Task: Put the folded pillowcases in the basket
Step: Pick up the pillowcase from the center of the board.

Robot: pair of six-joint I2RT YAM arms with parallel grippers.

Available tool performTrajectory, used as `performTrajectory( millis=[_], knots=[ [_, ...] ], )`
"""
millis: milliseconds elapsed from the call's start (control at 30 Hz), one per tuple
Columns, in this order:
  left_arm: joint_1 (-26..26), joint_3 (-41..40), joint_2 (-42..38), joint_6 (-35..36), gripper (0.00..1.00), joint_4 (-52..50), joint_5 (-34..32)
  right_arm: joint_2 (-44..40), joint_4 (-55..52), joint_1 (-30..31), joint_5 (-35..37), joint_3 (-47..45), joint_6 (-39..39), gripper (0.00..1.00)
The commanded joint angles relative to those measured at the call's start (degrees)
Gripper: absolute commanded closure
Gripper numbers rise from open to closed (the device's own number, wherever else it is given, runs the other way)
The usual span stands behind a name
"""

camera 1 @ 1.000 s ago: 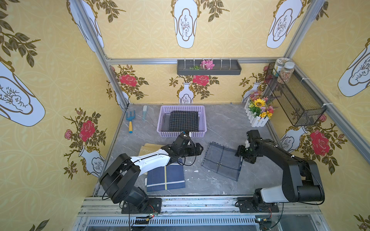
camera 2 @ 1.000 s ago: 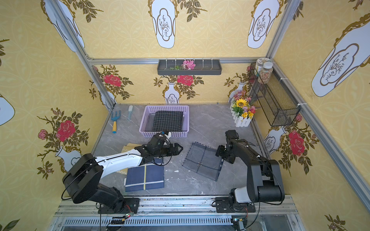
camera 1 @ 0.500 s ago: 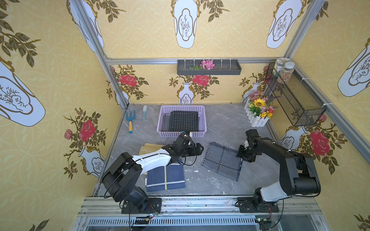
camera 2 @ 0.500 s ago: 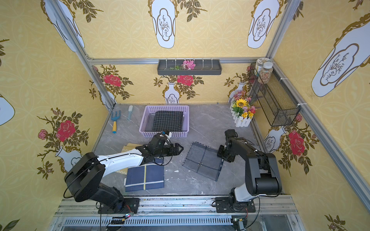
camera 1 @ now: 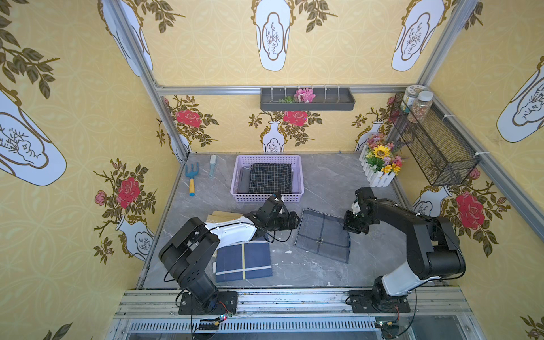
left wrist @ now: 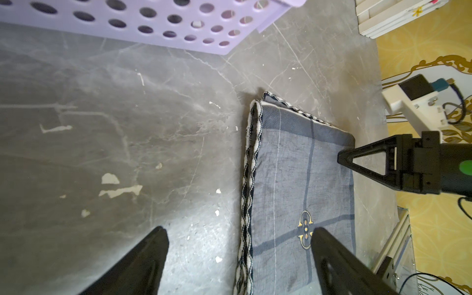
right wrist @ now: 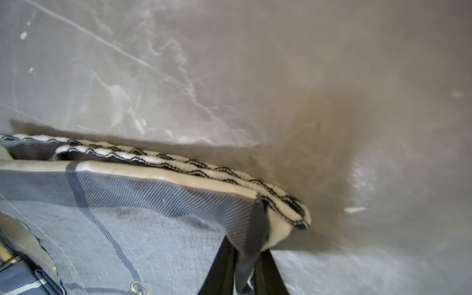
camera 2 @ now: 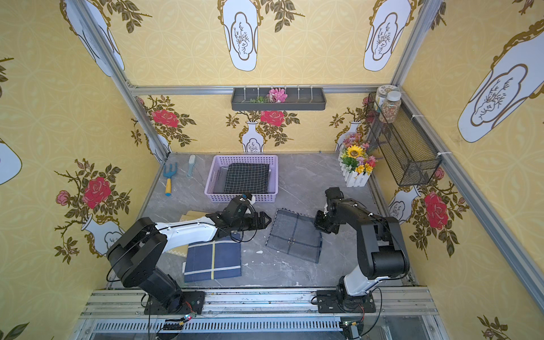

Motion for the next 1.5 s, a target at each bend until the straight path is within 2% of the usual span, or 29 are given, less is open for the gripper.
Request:
performTrajectory(
  millis=[0, 300, 867, 933, 1067, 1233, 1467],
  knots=[
    [0.0, 0.2, 1.2, 0.3, 0.11, 0.7, -1.8, 1.8, 0.0, 2.5, -0.1, 0.6, 0.5, 0.84],
    [0.1, 1.5, 4.5, 0.8, 0.23, -3.2, -5.2, 3.8, 2.6, 9.4, -0.2, 2.6, 3.1, 0.9],
    [-1.0, 1.2, 8.5, 0.0, 0.58, -1.1, 0.6, 2.9, 3.9, 9.8, 0.0, 0.9, 3.5, 0.92],
    [-1.1, 1.5, 9.1, -0.1, 0.64, -0.9, 0.9, 2.7, 3.8, 9.7, 0.1, 0.8, 3.5, 0.92],
    [-1.2, 2.0, 9.5, -0.2, 0.82, -0.7, 1.0, 2.0, 3.9, 9.8, 0.1, 0.5, 3.5, 0.93],
    [-1.2, 1.9, 8.7, -0.4, 1.0, -0.7, 0.3, 0.7, 4.2, 9.8, 0.4, -0.1, 3.4, 0.94],
    [-1.1, 1.1, 4.7, -1.4, 1.0, 0.0, -1.0, -3.8, 4.6, 9.8, 1.1, -1.7, 2.9, 0.97]
  ],
)
